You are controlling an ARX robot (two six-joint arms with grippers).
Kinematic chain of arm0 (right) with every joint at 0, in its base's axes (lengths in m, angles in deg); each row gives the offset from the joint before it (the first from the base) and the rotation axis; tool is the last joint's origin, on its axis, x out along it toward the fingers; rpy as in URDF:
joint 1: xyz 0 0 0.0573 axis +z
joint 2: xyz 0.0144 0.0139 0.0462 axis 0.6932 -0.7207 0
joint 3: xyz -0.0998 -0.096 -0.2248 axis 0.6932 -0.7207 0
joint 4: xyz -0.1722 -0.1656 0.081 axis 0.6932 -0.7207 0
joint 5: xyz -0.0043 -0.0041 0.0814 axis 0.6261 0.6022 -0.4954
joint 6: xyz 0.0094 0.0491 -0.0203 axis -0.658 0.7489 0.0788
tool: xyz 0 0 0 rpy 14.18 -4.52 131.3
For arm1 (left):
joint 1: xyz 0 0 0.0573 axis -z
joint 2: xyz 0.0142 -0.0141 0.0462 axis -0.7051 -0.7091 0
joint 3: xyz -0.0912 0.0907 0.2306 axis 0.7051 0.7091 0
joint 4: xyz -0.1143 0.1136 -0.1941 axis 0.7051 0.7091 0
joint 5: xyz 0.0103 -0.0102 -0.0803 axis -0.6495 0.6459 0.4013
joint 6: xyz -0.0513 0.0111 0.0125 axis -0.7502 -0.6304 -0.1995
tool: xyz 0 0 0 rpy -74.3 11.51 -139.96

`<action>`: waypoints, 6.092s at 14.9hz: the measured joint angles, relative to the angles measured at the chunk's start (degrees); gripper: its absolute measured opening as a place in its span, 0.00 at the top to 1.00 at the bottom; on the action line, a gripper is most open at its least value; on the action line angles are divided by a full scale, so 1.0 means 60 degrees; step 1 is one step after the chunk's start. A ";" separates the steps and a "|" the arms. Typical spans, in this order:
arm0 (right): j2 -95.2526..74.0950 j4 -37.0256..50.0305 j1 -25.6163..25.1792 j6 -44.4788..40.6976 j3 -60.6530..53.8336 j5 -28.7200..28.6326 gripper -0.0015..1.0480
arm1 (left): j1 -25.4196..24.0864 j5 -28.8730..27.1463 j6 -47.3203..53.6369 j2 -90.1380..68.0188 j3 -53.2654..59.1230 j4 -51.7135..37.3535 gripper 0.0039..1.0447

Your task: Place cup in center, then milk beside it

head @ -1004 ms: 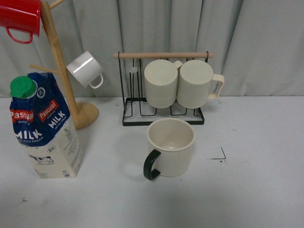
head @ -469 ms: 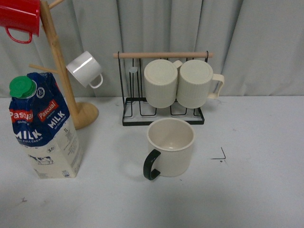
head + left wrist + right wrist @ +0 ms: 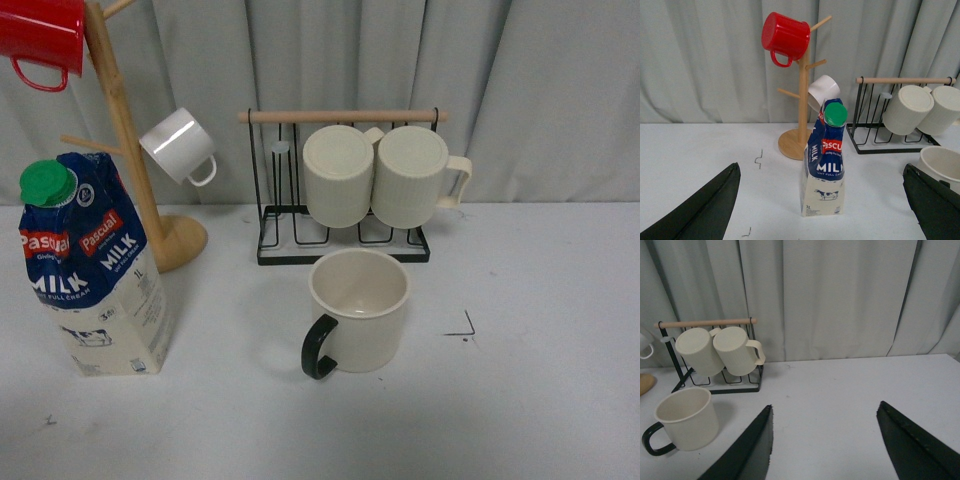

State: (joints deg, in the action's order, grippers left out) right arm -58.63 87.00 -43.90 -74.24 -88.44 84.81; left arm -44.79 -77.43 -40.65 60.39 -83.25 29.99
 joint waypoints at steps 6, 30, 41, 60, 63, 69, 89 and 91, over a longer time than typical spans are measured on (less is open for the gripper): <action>0.0000 0.0000 0.0000 0.0000 0.0000 -0.0007 0.06 | -0.0845 -0.0441 -0.1158 -0.6390 -0.3253 -0.0149 0.06; 0.0000 0.0004 0.0000 0.0000 0.0000 -0.0007 0.06 | -0.0532 0.1723 0.0841 -1.5551 -0.6375 -0.4229 0.06; 0.0000 0.0004 0.0000 0.0000 0.0000 -0.0007 0.06 | -0.0004 0.0433 0.0036 -1.5617 -0.6415 -0.4579 0.89; 0.0000 0.0004 0.0000 0.0000 0.0000 -0.0007 0.06 | 0.3421 -0.1341 -0.0805 -1.6331 -0.7249 -0.5333 0.93; 0.0000 0.0004 0.0000 0.0000 0.0000 -0.0007 0.06 | 0.3818 -0.1475 -0.0834 -1.6553 -0.7275 -0.5410 0.94; 0.0000 0.0004 0.0000 0.0000 0.0000 -0.0007 0.06 | 0.4357 -0.2146 0.0120 -1.6994 -0.7104 -0.6116 0.94; 0.0000 -0.0004 0.0000 0.0000 0.0000 -0.0004 0.06 | 0.2368 -0.2379 -0.0047 -0.6958 -0.1778 -0.5013 0.75; 0.0000 0.0004 0.0000 0.0000 0.0000 -0.0004 0.06 | 0.1880 -0.1916 -0.0040 -0.6266 -0.1392 -0.4874 0.98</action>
State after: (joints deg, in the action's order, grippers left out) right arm -58.63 87.02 -43.90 -74.24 -88.44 84.79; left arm -33.51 -88.93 -40.90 22.79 -91.60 0.75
